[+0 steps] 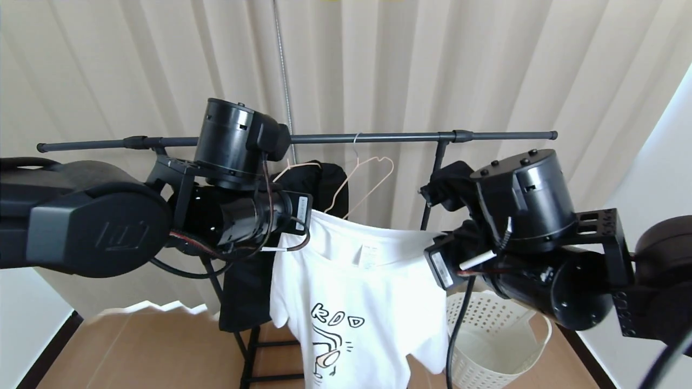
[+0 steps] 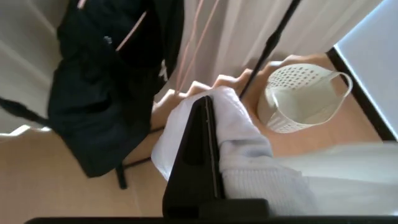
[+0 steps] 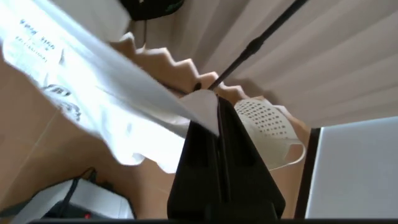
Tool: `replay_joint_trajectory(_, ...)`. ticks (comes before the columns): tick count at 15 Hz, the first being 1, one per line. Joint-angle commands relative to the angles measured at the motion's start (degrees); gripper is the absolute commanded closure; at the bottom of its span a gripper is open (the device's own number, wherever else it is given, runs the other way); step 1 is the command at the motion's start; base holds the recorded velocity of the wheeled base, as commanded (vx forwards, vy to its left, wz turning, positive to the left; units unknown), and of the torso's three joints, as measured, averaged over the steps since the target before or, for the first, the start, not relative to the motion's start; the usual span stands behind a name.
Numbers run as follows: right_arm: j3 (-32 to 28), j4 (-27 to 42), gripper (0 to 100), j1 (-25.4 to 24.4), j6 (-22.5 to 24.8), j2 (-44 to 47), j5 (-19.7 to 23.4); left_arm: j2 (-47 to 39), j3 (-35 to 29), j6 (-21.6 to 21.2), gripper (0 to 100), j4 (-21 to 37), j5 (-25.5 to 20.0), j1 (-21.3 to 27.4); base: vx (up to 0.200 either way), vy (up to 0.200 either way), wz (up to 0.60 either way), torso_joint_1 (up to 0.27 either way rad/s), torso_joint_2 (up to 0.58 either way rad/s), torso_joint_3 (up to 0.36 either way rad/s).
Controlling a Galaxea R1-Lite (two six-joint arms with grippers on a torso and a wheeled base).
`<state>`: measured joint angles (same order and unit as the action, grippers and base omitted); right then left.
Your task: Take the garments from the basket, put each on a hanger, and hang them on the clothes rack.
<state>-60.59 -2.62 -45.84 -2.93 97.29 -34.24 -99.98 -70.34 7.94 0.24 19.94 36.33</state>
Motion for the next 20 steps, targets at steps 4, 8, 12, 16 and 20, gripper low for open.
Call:
replay_joint_trajectory(4,-9.20,-6.52,100,2.33,-5.16,11.08,-1.18,4.26,8.99,0.15,100,3.89,2.29,5.77,0.000,0.000,0.00,0.000,0.00,0.000)
replay_joint_trajectory(8,-17.20,-6.61,100,2.07,-15.88,13.98,-1.18,2.06,15.50,9.73,100,3.62,0.80,14.47,0.000,0.000,0.00,0.000,0.00,0.000)
replay_joint_trajectory(12,-20.62,-6.61,100,-0.48,-22.65,15.29,-1.18,-2.51,10.57,20.45,100,3.62,-4.56,19.48,0.000,0.000,0.00,0.000,0.00,0.000)
replay_joint_trajectory(16,-20.89,-6.96,100,-0.92,-24.76,15.03,-1.09,-6.37,2.93,29.59,100,3.62,-4.39,22.73,0.000,0.000,0.00,0.000,0.00,0.000)
replay_joint_trajectory(20,-20.62,-6.87,100,-0.83,-24.76,14.68,-1.18,-6.02,3.63,29.51,100,3.80,-2.72,21.86,0.000,0.000,0.00,0.000,0.00,0.000)
